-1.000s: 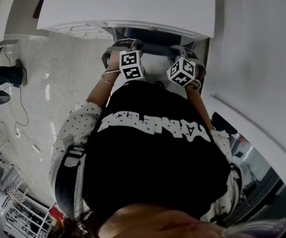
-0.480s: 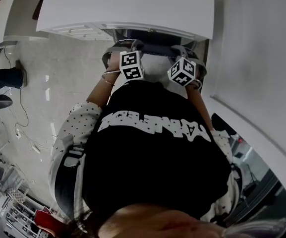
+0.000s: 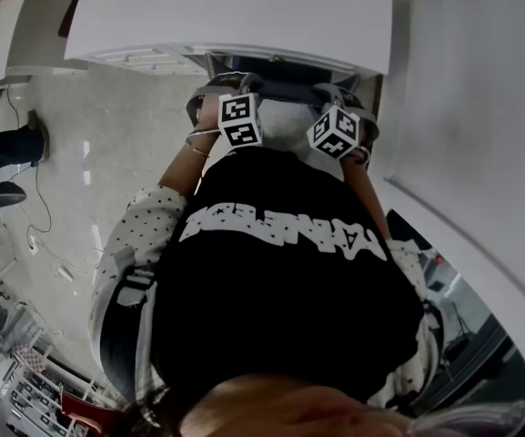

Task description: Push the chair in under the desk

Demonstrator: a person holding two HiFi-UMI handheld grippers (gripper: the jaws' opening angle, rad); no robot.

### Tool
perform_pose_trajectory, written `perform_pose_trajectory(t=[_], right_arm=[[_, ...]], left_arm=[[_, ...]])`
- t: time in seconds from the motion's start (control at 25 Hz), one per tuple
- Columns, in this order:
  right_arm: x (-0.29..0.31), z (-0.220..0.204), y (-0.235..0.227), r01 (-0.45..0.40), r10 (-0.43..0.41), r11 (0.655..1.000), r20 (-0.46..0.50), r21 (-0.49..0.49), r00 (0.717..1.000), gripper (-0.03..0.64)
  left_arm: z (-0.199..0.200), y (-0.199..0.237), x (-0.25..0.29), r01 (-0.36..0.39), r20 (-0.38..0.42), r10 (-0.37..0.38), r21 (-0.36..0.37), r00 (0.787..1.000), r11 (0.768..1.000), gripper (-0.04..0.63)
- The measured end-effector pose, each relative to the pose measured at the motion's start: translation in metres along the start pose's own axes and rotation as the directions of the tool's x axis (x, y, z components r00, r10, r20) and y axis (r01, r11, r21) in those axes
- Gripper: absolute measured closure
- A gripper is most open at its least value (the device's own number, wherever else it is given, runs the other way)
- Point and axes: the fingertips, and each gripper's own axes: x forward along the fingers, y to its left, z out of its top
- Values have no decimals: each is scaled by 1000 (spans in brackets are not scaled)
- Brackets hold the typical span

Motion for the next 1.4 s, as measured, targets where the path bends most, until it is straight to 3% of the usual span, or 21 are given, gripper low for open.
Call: perform_pose_trajectory(t=[0.68,0.92,1.16,1.4], right_arm=[[3,12,1,2,-2,1000,-24,24,1000,471],[1,2,6,7,-7,1000,-18,21,1000,455],[1,-1,5,21,-20,999,-10,38,1000,423],[-10,3,2,37,-44,993,61,116,997,408]], left_arm=[[-11,3,-5,21,9,-21,19,1000,1000,460],[-5,-4,0,39,33,-39,-16,999,999,430],[-6,-1,1,7,53,-4,-61,999,998,408],[-4,2,-4,-19,96,30,-109,995,994,393]])
